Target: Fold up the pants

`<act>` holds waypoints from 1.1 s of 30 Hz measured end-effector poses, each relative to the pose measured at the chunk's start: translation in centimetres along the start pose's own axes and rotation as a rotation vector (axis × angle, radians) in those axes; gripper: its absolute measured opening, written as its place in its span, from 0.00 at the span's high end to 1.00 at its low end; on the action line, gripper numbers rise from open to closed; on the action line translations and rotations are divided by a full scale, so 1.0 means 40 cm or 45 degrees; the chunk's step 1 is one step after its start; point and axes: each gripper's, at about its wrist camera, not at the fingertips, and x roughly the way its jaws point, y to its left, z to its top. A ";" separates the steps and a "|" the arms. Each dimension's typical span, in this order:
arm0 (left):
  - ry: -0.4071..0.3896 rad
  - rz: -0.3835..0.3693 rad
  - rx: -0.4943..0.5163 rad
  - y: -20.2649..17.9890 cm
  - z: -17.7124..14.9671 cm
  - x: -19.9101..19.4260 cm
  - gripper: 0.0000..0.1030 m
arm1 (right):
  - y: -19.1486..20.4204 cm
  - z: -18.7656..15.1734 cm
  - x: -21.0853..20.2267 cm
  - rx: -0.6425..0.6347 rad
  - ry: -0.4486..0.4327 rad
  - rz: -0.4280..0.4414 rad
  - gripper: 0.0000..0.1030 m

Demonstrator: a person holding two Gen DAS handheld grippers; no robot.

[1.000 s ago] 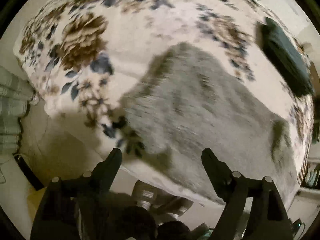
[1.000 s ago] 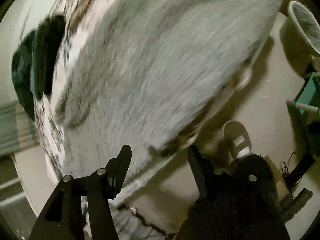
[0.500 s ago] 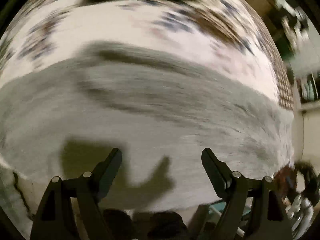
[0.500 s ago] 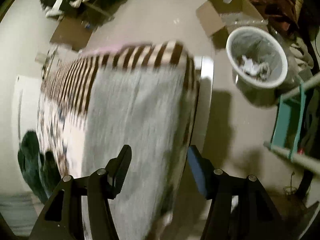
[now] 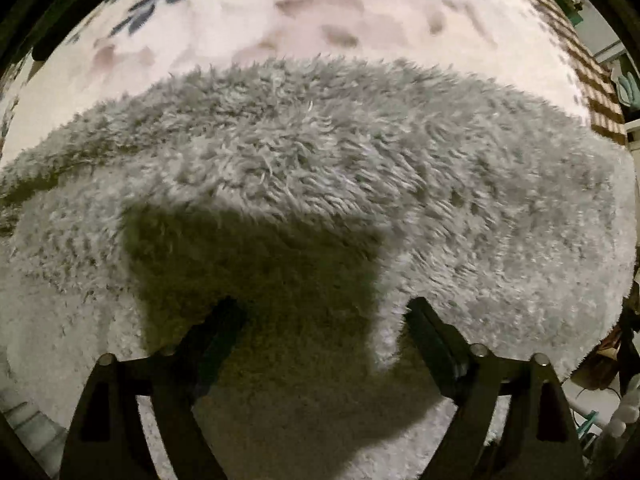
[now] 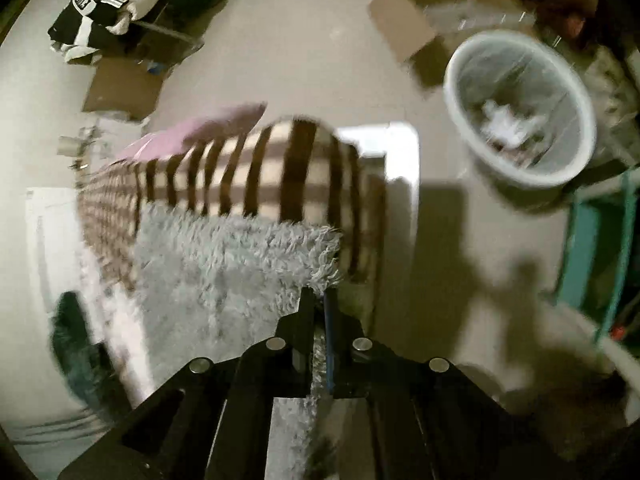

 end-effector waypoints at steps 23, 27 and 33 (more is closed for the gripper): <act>-0.019 -0.030 -0.061 0.021 0.002 0.032 0.00 | 0.016 0.026 0.194 -0.108 0.028 0.543 0.56; -0.020 -0.026 -0.068 0.009 0.008 0.035 0.00 | 0.058 0.034 0.218 -0.144 0.029 0.521 0.53; -0.075 -0.111 -0.122 0.022 0.000 -0.017 0.00 | 0.148 -0.007 0.161 -0.289 -0.050 0.383 0.79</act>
